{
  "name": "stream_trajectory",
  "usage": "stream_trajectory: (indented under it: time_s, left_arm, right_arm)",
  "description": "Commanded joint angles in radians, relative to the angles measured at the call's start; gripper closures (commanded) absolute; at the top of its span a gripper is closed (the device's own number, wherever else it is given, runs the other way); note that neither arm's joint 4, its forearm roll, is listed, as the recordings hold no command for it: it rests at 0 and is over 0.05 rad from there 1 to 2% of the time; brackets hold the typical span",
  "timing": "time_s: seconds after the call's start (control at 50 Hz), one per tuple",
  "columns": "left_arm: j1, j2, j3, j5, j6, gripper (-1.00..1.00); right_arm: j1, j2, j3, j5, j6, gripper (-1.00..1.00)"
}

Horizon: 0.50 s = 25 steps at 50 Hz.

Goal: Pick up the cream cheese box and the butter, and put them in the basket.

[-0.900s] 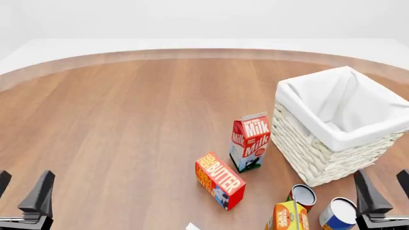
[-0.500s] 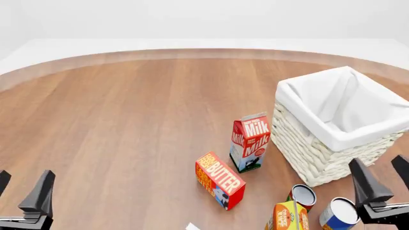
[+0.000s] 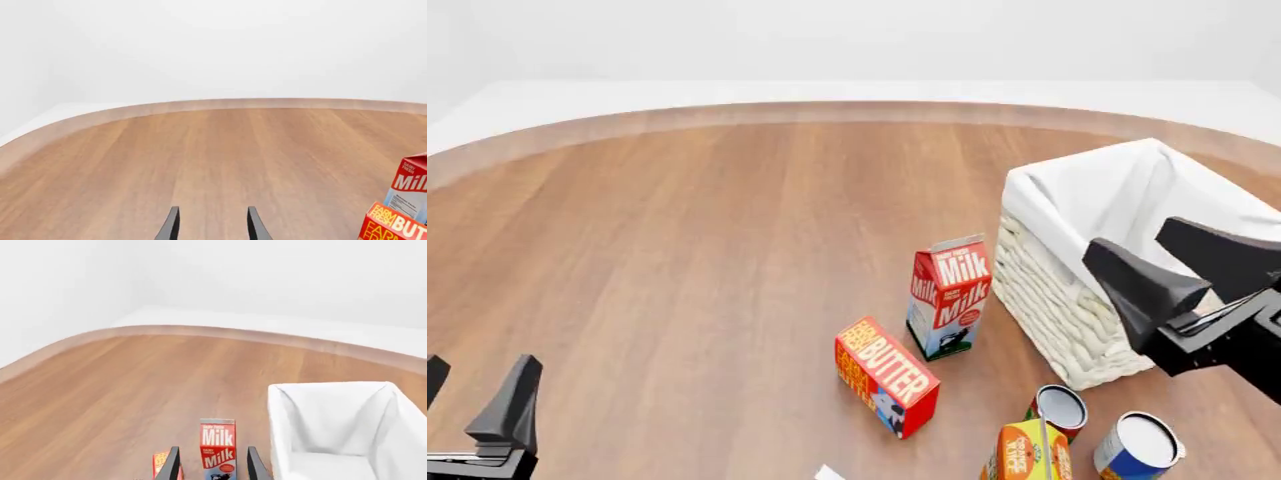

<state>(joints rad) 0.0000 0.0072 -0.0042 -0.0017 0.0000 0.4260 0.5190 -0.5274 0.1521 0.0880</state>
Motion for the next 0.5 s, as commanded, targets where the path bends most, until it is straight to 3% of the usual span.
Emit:
stream_trajectory:
  time_s: [0.02,0.26,0.34,0.5]
  left_arm:
    - [0.0,0.0,0.0,0.0,0.0,-1.0]
    - [0.0,0.0,0.0,0.0,0.0,-1.0]
    - [0.0,0.0,0.0,0.0,0.0,-1.0]
    - [0.0,0.0,0.0,0.0,0.0,-1.0]
  right_arm:
    - [0.116,0.134,-0.146,0.07,0.004,-1.0]
    - [0.247,0.315,-0.322,0.159,0.054,-1.0]
    - [0.303,0.378,-0.394,0.199,0.043,-1.0]
    - [0.371,0.48,-0.414,0.189,0.079,-1.0]
